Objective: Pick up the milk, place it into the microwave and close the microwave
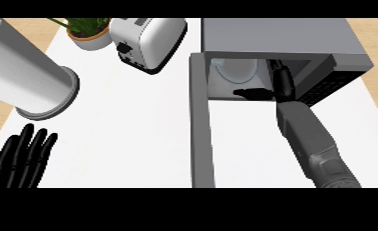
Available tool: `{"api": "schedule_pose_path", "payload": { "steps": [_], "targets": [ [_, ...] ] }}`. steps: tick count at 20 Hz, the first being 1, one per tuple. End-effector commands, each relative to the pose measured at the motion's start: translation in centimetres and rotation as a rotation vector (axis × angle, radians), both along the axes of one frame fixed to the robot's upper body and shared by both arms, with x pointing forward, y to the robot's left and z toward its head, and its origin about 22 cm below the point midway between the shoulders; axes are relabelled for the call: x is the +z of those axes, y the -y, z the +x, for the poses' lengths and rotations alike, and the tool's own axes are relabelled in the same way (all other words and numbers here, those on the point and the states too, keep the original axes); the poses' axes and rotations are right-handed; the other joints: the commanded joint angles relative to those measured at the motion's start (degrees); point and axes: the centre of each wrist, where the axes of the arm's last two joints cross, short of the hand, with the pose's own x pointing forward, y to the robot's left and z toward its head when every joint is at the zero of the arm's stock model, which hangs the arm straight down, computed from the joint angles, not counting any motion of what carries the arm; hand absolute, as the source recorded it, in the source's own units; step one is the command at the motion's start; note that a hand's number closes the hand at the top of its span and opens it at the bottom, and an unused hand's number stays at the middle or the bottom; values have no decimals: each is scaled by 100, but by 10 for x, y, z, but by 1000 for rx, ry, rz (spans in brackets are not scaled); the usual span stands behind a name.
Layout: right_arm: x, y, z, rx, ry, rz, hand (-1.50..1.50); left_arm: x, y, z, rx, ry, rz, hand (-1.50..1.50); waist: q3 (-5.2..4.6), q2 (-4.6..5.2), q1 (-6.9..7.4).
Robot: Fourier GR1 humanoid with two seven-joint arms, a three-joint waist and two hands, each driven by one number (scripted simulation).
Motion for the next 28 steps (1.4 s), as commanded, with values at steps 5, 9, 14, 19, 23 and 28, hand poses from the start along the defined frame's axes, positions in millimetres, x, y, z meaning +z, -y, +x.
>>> {"api": "schedule_pose_path", "payload": {
  "steps": [5,9,14,19,23,28],
  "targets": [
    [-58,2,-59,-22,-93,127,-150,-9,-4,3,-22,-29,7,-150,63,44,-186],
    [-69,32,-83,-34,-86,169,-150,1,0,0,-128,-8,5,-150,66,62,-133],
    [-90,21,-120,58,-89,287,-150,-6,16,7,-288,-67,17,-150,65,58,-193],
    [-102,34,-171,94,-85,318,-150,-7,20,20,-317,-40,105,150,65,65,-162],
    [-103,36,-212,89,-40,330,-150,-11,41,40,-369,-55,59,150,63,73,-197],
    [-85,47,-232,61,-9,345,-150,-20,61,65,-437,-92,134,150,66,85,-161]
  ]
}}
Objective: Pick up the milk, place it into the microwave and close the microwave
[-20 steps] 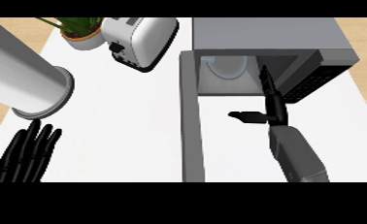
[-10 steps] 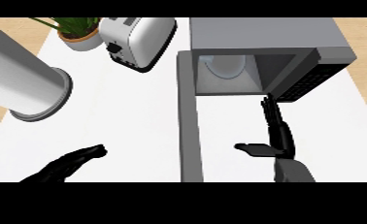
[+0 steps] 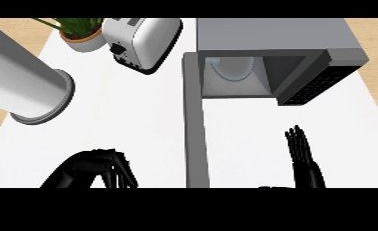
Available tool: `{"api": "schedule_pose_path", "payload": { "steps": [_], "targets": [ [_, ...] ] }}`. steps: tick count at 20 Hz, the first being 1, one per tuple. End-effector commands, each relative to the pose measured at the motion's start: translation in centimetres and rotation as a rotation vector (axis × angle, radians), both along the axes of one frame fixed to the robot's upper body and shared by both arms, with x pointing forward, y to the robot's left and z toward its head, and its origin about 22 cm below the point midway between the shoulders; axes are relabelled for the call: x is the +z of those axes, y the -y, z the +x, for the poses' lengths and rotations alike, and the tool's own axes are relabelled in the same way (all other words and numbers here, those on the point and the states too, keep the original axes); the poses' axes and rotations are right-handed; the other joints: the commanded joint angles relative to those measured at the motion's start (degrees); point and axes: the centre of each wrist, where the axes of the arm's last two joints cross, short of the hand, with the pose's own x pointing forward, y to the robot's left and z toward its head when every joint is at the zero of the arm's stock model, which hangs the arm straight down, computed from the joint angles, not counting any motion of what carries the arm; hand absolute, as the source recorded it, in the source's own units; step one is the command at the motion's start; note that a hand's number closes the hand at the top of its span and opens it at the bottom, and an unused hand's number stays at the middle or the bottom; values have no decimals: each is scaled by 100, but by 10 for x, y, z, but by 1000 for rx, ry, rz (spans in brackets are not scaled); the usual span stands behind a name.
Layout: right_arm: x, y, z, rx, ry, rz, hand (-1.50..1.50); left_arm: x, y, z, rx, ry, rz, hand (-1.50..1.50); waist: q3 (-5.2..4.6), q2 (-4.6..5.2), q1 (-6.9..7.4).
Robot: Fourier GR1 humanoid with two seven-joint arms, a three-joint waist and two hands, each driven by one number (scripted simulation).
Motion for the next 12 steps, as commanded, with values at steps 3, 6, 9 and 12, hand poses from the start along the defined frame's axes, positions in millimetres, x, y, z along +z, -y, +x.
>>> {"api": "schedule_pose_path", "payload": {
  "steps": [3,6,9,12],
  "targets": [
    [23,12,-30,-8,20,-9,-150,-17,9,37,-102,-1,58,150,-1,11,10],
    [27,33,-45,-6,12,1,-150,-29,35,38,-222,-28,124,150,0,13,7],
    [19,40,-65,-14,19,-11,-150,-25,68,49,-312,-101,162,150,5,18,-14],
    [41,45,-70,-37,56,-4,-150,-31,88,62,-348,-104,192,150,1,16,-22]
  ]
}}
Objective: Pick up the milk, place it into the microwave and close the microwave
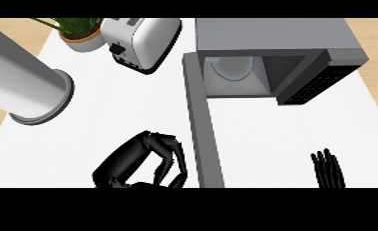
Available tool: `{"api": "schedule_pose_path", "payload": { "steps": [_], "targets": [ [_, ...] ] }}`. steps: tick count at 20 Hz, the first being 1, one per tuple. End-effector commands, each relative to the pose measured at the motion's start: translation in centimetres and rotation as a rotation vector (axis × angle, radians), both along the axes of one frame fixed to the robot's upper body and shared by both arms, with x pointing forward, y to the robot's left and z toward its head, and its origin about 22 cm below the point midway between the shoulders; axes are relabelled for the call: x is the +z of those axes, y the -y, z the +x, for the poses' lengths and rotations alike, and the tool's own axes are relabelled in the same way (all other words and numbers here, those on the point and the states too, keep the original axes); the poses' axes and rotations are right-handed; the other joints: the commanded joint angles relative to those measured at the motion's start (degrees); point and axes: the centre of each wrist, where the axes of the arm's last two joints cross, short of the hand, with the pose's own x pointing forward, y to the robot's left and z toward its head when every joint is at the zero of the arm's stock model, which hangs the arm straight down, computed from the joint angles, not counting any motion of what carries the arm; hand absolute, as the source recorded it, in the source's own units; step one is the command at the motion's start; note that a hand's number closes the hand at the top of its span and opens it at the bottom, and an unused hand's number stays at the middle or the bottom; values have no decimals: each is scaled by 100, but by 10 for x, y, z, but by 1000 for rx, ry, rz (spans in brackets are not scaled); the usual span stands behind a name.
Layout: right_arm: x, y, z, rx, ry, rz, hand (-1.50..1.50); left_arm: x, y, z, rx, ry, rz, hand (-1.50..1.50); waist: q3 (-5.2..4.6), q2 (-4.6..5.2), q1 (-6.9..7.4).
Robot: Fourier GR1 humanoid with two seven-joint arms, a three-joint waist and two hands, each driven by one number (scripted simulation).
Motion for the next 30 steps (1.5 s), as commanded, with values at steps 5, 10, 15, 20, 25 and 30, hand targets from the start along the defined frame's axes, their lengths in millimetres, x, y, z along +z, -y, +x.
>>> {"api": "schedule_pose_path", "payload": {
  "steps": [5,10,15,20,25,30],
  "targets": [
    [30,28,-28,26,56,-8,-150,-15,71,6,-122,88,116,150,0,-4,3],
    [28,18,-22,92,120,33,-150,-52,115,7,-128,55,189,150,3,23,-122],
    [61,19,-14,183,182,70,-150,-56,140,2,-142,-27,219,150,-2,38,-313],
    [81,7,1,215,234,67,-150,-58,152,9,-52,-39,197,150,-5,77,-531],
    [106,5,2,273,251,68,-150,-47,151,32,72,-25,59,-150,-25,147,-861],
    [121,3,7,320,265,70,-150,-32,151,55,184,4,-40,-150,-30,195,-1069]
  ]
}}
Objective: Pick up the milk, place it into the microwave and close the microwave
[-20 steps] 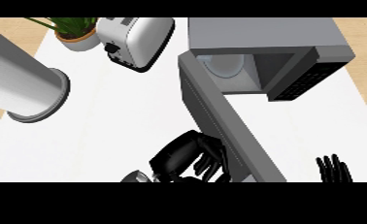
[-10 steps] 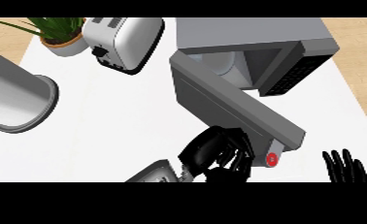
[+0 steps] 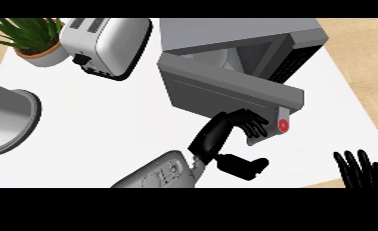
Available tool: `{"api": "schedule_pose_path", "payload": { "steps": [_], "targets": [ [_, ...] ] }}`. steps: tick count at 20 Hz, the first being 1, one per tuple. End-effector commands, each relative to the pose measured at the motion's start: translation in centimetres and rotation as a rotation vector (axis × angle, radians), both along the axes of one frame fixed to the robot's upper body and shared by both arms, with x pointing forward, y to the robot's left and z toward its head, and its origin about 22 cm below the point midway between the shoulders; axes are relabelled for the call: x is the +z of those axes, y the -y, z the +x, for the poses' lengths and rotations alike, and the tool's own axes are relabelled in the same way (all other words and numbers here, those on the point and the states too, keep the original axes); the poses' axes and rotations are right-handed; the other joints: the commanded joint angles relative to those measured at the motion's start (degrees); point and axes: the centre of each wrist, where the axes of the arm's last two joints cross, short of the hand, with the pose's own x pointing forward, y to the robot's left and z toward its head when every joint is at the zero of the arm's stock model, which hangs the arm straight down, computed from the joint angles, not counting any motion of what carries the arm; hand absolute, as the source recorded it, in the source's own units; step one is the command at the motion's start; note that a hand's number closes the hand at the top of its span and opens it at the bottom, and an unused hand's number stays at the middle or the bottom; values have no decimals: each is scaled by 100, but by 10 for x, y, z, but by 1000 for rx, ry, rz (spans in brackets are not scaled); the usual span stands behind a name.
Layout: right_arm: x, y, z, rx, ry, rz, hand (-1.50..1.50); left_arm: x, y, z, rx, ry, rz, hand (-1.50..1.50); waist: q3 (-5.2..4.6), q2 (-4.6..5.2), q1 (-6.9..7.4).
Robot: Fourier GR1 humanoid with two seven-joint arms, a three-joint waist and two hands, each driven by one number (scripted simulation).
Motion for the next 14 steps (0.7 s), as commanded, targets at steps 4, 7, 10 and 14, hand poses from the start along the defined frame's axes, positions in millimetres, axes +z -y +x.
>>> {"api": "schedule_pose_path", "payload": {
  "steps": [4,7,10,14],
  "targets": [
    [14,-2,-3,94,21,31,-150,17,2,34,197,57,-84,150,8,41,-288],
    [24,0,-1,110,21,17,-150,20,-2,48,253,45,-119,150,-3,110,-388],
    [31,-4,-1,168,38,30,-150,32,-1,59,262,46,-184,150,-7,155,-554],
    [37,-5,0,175,34,32,-150,36,-2,72,281,56,-196,150,2,205,-682]
  ]
}}
